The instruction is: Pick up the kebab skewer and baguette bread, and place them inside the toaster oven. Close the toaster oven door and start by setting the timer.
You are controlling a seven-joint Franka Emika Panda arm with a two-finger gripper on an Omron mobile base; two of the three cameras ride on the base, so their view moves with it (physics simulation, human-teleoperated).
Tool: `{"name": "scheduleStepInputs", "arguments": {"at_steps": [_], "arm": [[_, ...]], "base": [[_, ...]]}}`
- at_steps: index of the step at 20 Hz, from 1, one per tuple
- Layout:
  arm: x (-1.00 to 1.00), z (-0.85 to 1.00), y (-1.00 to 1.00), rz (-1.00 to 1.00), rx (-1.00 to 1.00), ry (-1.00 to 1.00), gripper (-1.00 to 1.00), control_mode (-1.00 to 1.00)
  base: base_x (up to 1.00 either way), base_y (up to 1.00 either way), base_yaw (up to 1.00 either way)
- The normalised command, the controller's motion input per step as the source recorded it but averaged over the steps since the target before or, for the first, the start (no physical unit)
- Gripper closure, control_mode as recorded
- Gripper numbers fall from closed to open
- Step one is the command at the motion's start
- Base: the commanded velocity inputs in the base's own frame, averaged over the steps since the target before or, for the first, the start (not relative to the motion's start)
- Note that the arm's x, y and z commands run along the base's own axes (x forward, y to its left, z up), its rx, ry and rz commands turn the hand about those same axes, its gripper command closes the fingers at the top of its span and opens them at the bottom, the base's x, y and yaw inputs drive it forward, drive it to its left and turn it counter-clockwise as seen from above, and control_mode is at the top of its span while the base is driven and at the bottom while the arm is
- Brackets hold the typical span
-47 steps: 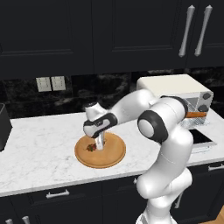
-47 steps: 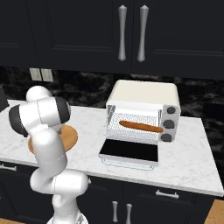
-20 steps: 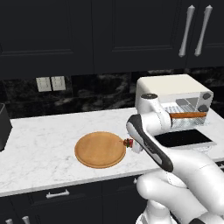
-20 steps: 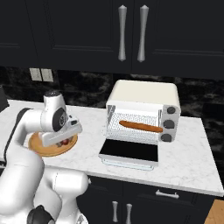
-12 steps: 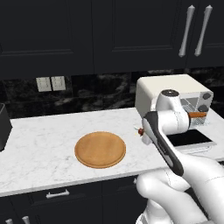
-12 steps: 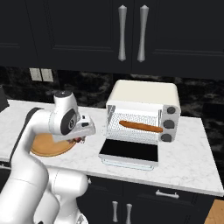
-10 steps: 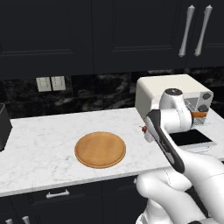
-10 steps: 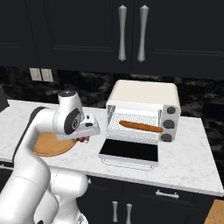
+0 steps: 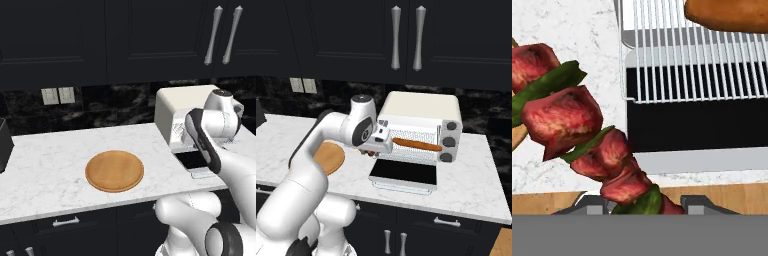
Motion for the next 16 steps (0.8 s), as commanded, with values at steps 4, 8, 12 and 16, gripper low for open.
{"name": "scheduleStepInputs", "arguments": {"at_steps": [4,8,12,16], "arm": [[0.13,0.0,-0.11,-0.16,0.09,-0.07,1.0,-1.0],[0.33,0.0,0.01,-0.03,0.08,-0.1,1.0,-1.0],[0.24,-0.1,0.01,0.0,0.04,-0.05,1.0,-1.0],[0.27,-0.17,0.0,0.0,0.0,0.0,1.0,-1.0]], "base": [[0.0,0.0,0.0],[0.0,0.0,0.0],[0.0,0.0,0.0],[0.0,0.0,0.0]]}}
